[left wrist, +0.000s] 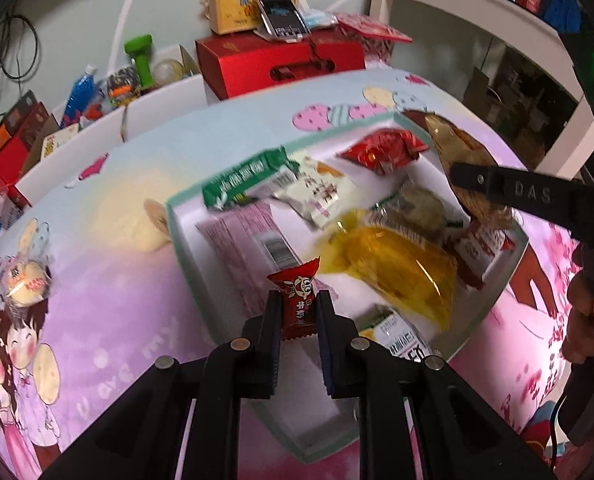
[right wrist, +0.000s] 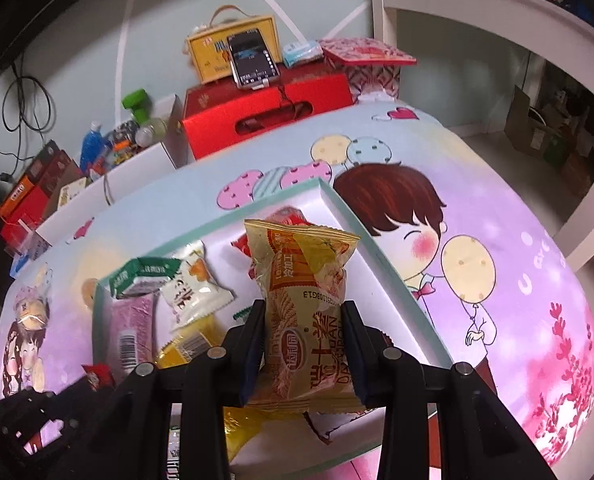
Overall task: Organize snacks
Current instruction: 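Carry both packets over the tray and open both tools to drop them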
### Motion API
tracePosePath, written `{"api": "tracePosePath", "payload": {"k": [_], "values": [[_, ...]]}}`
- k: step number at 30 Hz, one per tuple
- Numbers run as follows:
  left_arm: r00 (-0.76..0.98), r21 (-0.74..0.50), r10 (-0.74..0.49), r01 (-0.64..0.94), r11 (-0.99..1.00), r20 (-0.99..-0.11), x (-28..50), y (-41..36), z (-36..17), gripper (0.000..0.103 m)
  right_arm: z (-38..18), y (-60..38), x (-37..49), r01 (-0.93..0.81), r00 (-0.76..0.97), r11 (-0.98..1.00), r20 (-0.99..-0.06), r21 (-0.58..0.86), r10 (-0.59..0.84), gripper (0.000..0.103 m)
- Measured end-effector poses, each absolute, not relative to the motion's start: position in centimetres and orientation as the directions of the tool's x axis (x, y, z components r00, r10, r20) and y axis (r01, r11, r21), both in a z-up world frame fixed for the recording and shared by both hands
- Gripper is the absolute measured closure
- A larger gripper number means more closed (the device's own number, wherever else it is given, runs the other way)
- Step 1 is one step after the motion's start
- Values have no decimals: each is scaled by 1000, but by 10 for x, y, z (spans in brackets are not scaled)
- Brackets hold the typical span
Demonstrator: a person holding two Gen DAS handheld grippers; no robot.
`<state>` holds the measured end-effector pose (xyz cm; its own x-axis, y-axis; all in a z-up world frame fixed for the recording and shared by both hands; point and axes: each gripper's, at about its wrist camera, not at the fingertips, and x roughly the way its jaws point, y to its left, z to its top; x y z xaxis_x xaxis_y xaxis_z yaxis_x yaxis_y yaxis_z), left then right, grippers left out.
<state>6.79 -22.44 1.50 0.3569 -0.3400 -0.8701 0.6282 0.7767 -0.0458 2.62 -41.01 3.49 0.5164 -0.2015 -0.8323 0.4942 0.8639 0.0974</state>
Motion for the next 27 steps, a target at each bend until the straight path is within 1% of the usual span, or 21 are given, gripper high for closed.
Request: {"api": "tracePosePath", "payload": {"k": [15, 18, 20, 27], "values": [[292, -65, -327, 648, 759, -899, 65, -230, 1, 85, 24, -407, 32, 498, 462, 865, -864, 65, -202, 63], [294, -55, -316, 648, 760, -902, 65, -230, 2, 81, 25, -407, 31, 501, 462, 864, -862, 61, -207, 63], [298, -52, -316, 648, 760, -901, 65, -230, 3, 68, 27, -407, 31, 500, 466, 864, -861, 64, -206, 63], [330, -48, -328, 637, 769, -885, 66, -224, 13, 67, 31, -405, 30, 497, 474, 866, -855, 63, -209, 63]]}}
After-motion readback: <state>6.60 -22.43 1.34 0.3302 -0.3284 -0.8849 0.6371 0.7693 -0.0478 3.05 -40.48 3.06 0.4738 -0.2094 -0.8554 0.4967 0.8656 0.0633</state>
